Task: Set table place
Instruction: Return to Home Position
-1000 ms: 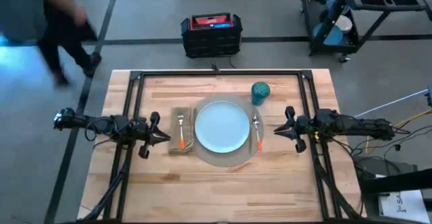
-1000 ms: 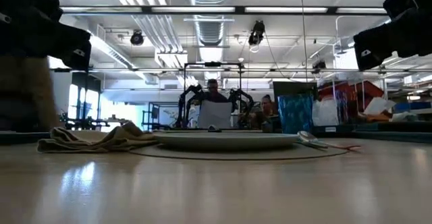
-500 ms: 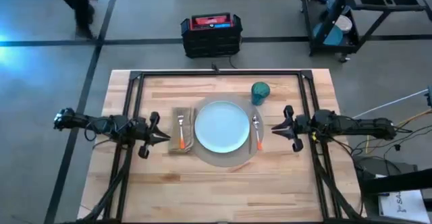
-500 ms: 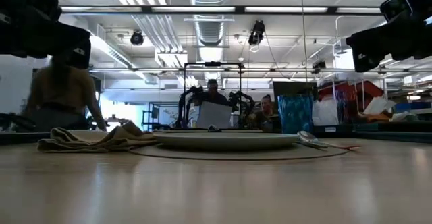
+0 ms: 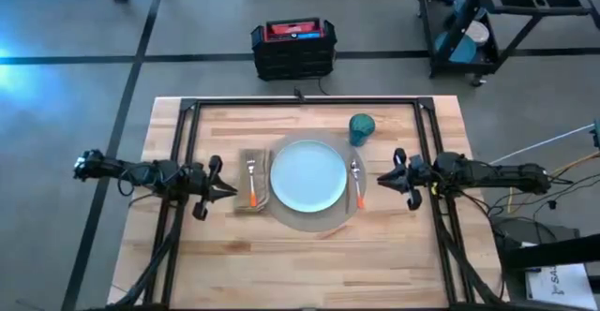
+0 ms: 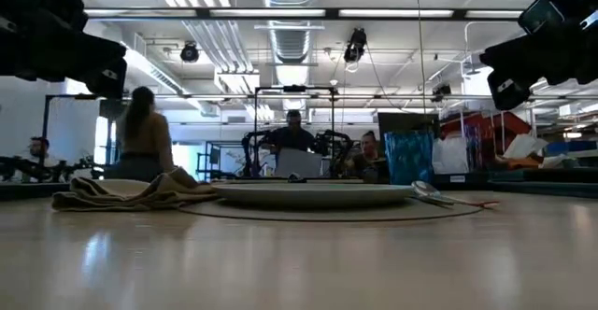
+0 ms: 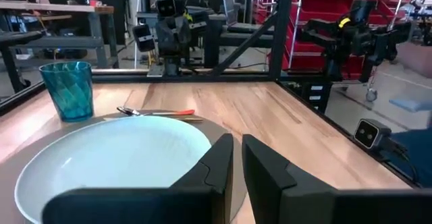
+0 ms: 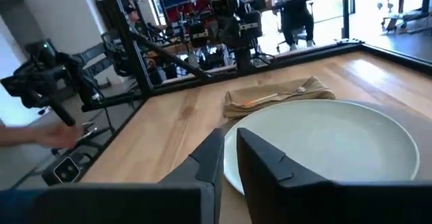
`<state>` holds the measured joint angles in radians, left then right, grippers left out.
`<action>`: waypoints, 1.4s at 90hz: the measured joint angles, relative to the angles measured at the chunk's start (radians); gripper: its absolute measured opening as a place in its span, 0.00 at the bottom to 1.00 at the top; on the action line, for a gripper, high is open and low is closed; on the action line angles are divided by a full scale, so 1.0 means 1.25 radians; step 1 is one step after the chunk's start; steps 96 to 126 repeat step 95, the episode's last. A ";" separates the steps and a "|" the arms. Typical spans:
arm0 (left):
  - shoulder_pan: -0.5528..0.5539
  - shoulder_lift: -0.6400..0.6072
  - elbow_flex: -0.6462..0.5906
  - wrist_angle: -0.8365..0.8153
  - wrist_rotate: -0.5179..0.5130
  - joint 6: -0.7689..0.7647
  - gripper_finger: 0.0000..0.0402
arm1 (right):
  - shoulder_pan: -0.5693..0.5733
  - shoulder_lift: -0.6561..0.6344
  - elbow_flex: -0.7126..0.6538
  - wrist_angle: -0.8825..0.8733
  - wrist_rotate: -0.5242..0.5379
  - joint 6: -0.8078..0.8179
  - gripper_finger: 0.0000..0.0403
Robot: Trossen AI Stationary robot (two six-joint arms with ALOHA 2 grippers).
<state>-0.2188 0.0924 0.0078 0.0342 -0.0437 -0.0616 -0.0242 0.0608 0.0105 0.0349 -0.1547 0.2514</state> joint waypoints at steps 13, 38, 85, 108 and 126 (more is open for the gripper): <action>0.000 0.001 0.000 0.000 0.000 0.000 0.05 | 0.000 0.000 0.000 0.000 0.000 0.000 0.08; 0.000 0.007 0.000 0.001 0.001 0.000 0.05 | 0.000 0.000 0.000 0.000 0.000 0.000 0.12; 0.000 0.010 0.000 0.002 0.002 0.000 0.05 | 0.000 0.000 0.000 0.000 0.000 0.000 0.19; 0.000 0.010 0.000 0.002 0.002 0.000 0.05 | 0.000 0.000 0.000 0.000 -0.001 0.000 0.20; 0.000 0.010 0.000 0.002 0.002 0.000 0.05 | 0.000 0.000 0.000 0.000 -0.001 0.000 0.20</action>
